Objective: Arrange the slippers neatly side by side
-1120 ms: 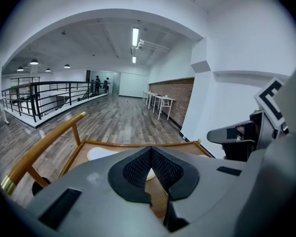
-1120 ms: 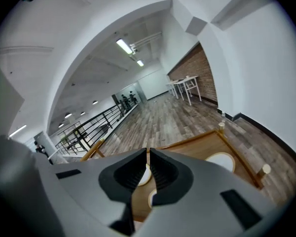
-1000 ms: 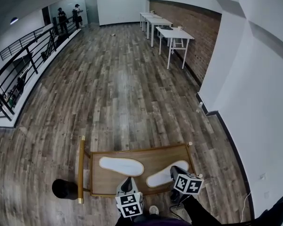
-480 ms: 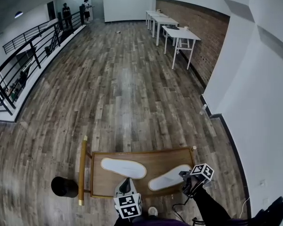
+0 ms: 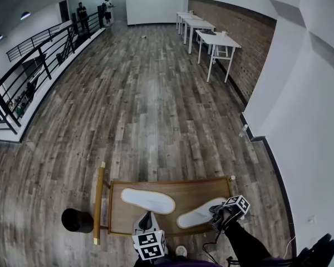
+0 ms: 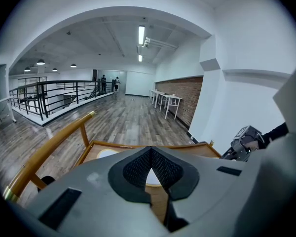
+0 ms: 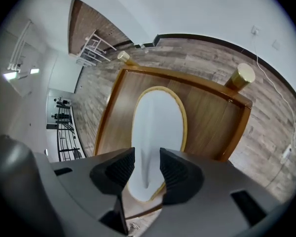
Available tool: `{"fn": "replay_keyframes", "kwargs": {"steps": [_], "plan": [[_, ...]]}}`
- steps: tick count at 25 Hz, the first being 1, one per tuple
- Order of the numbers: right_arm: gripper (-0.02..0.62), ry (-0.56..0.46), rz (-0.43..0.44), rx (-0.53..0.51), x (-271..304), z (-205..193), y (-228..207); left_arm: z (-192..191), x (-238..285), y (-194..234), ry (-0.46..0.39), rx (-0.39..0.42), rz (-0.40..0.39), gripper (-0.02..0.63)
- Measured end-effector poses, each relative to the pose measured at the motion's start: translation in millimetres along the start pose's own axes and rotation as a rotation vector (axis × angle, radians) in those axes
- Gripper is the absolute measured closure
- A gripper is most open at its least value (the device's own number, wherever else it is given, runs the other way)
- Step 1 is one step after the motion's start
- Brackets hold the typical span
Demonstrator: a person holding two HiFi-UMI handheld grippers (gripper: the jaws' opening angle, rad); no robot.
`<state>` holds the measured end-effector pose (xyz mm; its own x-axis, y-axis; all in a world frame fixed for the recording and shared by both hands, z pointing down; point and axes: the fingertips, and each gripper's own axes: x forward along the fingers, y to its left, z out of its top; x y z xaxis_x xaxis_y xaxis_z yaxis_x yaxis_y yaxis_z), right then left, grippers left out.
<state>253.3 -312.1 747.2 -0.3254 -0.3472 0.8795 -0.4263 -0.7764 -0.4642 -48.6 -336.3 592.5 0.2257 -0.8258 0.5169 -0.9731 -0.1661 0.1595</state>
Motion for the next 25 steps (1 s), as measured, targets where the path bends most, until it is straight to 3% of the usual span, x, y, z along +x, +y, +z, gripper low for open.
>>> {"fn": "replay_keyframes", "kwargs": {"steps": [6, 10, 14, 19, 25], "plan": [[0.446, -0.016, -0.033, 0.042, 3, 1, -1, 2, -1, 4, 0.005, 0.008, 0.012, 0.606], [0.566, -0.007, -0.066, 0.026, 5, 0, -7, -1, -2, 9, 0.012, 0.014, 0.018, 0.606], [0.575, 0.023, -0.044, -0.043, 6, 0, -2, -3, -2, 13, 0.018, 0.008, 0.027, 0.606], [0.575, 0.082, -0.011, -0.266, -4, 4, 24, -4, -3, 12, 0.013, 0.003, 0.024, 0.606], [0.575, 0.212, 0.002, -0.689, -13, -3, 82, -8, -6, 14, 0.011, -0.005, 0.023, 0.606]]}}
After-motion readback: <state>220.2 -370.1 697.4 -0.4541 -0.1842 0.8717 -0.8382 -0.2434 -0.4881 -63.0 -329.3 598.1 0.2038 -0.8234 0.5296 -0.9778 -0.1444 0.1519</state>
